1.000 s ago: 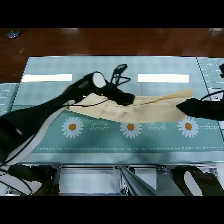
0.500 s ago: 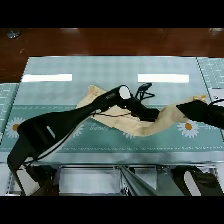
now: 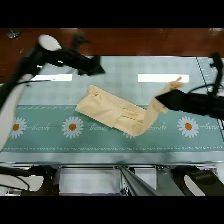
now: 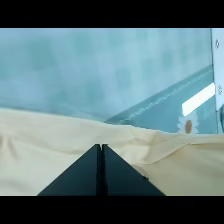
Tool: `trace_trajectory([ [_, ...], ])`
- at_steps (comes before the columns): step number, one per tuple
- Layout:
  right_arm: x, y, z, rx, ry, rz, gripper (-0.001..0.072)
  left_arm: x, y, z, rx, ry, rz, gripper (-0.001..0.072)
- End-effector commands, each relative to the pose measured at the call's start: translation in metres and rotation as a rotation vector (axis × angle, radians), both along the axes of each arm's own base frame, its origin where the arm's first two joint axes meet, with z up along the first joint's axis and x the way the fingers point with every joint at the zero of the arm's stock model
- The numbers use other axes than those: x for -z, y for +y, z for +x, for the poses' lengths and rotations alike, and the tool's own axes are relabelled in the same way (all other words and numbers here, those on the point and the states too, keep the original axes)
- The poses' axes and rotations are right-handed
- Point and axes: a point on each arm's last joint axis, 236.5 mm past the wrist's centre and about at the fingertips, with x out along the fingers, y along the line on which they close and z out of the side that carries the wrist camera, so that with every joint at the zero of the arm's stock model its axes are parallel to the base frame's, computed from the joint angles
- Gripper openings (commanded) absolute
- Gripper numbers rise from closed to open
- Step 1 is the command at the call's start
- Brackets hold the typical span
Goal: Fold the shirts.
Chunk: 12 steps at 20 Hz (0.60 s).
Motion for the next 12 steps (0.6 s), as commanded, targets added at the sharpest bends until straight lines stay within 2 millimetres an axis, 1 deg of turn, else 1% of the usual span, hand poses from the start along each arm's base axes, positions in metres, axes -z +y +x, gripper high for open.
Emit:
trace_trajectory([
  [1, 0.004, 0.079, 0.042, -0.112, -0.019, 0.020, 0.0021, -0.046, 0.121, -0.015, -0.192, -0.170, 0.118, 0.0013],
  [2, 0.013, 0.107, 0.053, -0.159, -0.003, 0.011, 0.0021, -0.048, 0.138, -0.033, -0.234, -0.205, 0.130, 0.0014],
  [3, 0.025, 0.133, 0.062, -0.204, 0.020, -0.001, 0.0021, -0.043, 0.150, -0.055, -0.266, -0.233, 0.145, 0.0014],
  [4, 0.039, 0.160, 0.070, -0.248, 0.046, -0.012, 0.0021, -0.034, 0.155, -0.079, -0.291, -0.239, 0.152, 0.0013],
  [5, 0.053, 0.182, 0.077, -0.281, 0.068, -0.022, 0.0021, -0.022, 0.153, -0.106, -0.307, -0.228, 0.135, 0.0013],
  [7, 0.084, 0.222, 0.090, -0.316, 0.131, -0.028, 0.0021, 0.000, 0.138, -0.148, -0.321, -0.208, 0.066, 0.0014],
  [9, 0.113, 0.255, 0.094, -0.344, 0.191, -0.031, 0.0021, 0.022, 0.131, -0.172, -0.343, -0.195, 0.026, 0.0015],
  [10, 0.127, 0.268, 0.095, -0.361, 0.206, -0.036, 0.0021, 0.033, 0.131, -0.178, -0.354, -0.185, 0.026, 0.0014],
  [11, 0.140, 0.277, 0.096, -0.367, 0.220, -0.039, 0.0073, 0.042, 0.131, -0.181, -0.359, -0.169, 0.028, 0.0014],
  [12, 0.150, 0.282, 0.094, -0.366, 0.268, -0.028, 0.0374, 0.049, 0.131, -0.183, -0.359, -0.151, 0.029, 0.0014],
])
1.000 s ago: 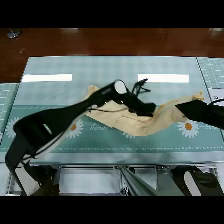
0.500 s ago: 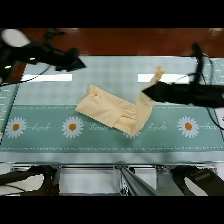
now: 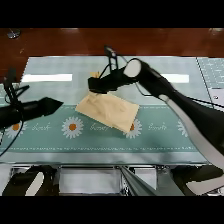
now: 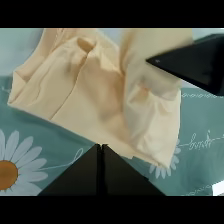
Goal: Fold the shirts.
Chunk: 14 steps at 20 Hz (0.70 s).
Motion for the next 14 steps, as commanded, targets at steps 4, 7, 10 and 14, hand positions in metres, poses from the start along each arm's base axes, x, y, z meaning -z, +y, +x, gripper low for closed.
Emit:
trace_trajectory([
  [4, -0.001, -0.004, -0.003, -0.115, 0.151, 0.012, 0.0626, 0.030, 0.009, -0.003, -0.086, -0.002, -0.018, 0.0014],
  [7, -0.064, -0.124, 0.001, -0.114, 0.086, -0.163, 0.0627, 0.030, 0.011, 0.000, -0.097, -0.008, -0.016, 0.0014],
  [10, -0.080, -0.288, -0.002, 0.228, -0.030, -0.572, 0.0627, 0.031, 0.010, -0.001, -0.092, -0.002, -0.017, 0.0014],
  [14, 0.009, -0.339, -0.065, 0.747, 0.088, -0.354, 0.0626, 0.031, 0.011, -0.001, -0.092, -0.006, -0.014, 0.0014],
])
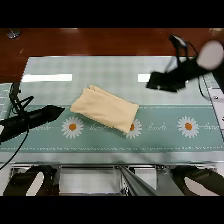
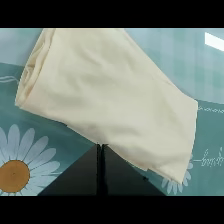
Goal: Fold the shirts.
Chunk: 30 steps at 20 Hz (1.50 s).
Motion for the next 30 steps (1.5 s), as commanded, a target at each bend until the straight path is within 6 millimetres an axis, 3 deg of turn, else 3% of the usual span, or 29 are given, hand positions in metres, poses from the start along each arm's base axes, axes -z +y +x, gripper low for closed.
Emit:
trace_trajectory([
  [1, 0.075, -0.035, -0.045, 0.452, -0.048, 0.217, 0.0625, 0.000, 0.001, 0.001, -0.003, -0.003, 0.001, 0.0014],
  [3, 0.111, -0.006, -0.060, 0.574, 0.014, 0.462, 0.0616, 0.000, 0.000, 0.000, 0.001, -0.003, 0.001, 0.0014],
  [5, 0.128, 0.011, -0.066, 0.533, 0.070, 0.510, 0.0616, 0.000, -0.004, -0.001, 0.014, -0.003, 0.001, 0.0014],
  [12, 0.161, 0.076, -0.054, 0.264, 0.318, 0.547, 0.0617, 0.000, -0.014, -0.005, 0.050, -0.003, 0.002, 0.0014],
  [15, 0.172, 0.117, -0.052, 0.156, 0.370, 0.528, 0.0616, 0.000, -0.014, -0.005, 0.050, -0.003, 0.001, 0.0014],
  [16, 0.173, 0.130, -0.053, 0.119, 0.381, 0.524, 0.0558, 0.000, -0.014, -0.005, 0.050, -0.002, 0.001, 0.0014],
  [17, 0.169, 0.142, -0.050, 0.070, 0.366, 0.525, 0.0281, 0.000, -0.014, -0.005, 0.050, -0.003, 0.002, 0.0014],
  [18, 0.158, 0.152, -0.041, 0.014, 0.320, 0.531, 0.0051, 0.000, -0.014, -0.005, 0.050, -0.003, 0.002, 0.0014],
  [19, 0.142, 0.160, -0.029, -0.035, 0.265, 0.542, 0.0020, 0.000, -0.014, -0.005, 0.050, -0.003, 0.002, 0.0014],
  [22, 0.076, 0.172, 0.013, -0.176, 0.110, 0.540, 0.0019, 0.000, -0.014, -0.005, 0.050, -0.003, 0.002, 0.0014],
  [25, 0.006, 0.166, 0.053, -0.224, -0.035, 0.501, 0.0019, 0.000, -0.014, -0.005, 0.050, -0.003, 0.002, 0.0014],
  [27, -0.038, 0.148, 0.077, -0.215, -0.120, 0.471, 0.0019, 0.000, -0.014, -0.005, 0.050, -0.002, 0.001, 0.0014],
  [30, -0.089, 0.096, 0.102, -0.166, -0.197, 0.393, 0.0019, 0.000, -0.014, -0.005, 0.050, -0.002, 0.001, 0.0015],
])
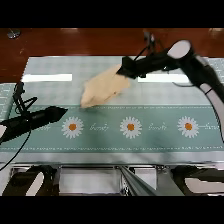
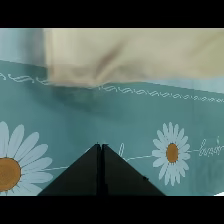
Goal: Fold the shirts.
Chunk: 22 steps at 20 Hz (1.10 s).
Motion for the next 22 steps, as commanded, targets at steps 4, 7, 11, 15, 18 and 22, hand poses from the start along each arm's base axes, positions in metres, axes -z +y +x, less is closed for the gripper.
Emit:
trace_trajectory([
  [4, -0.098, -0.137, 0.026, 0.211, -0.099, -0.145, 0.0019, 0.001, -0.001, -0.001, 0.005, 0.006, -0.001, 0.0014],
  [7, -0.132, -0.218, 0.015, 0.403, -0.118, -0.157, 0.0019, 0.001, -0.001, -0.002, 0.006, 0.007, -0.001, 0.0015],
  [11, -0.137, -0.315, -0.034, 0.598, -0.022, -0.251, 0.0020, 0.001, -0.001, -0.002, 0.006, 0.007, 0.000, 0.0015],
  [15, -0.111, -0.381, -0.101, 0.711, 0.187, -0.392, 0.0019, 0.001, -0.001, -0.001, 0.005, 0.006, 0.000, 0.0015],
  [18, -0.092, -0.409, -0.148, 0.809, 0.284, -0.455, 0.0018, 0.001, -0.001, -0.001, 0.005, 0.005, 0.000, 0.0015],
  [22, -0.035, -0.446, -0.259, 0.943, 0.562, -0.650, 0.0019, -0.001, 0.002, 0.004, -0.014, -0.013, 0.003, 0.0015],
])
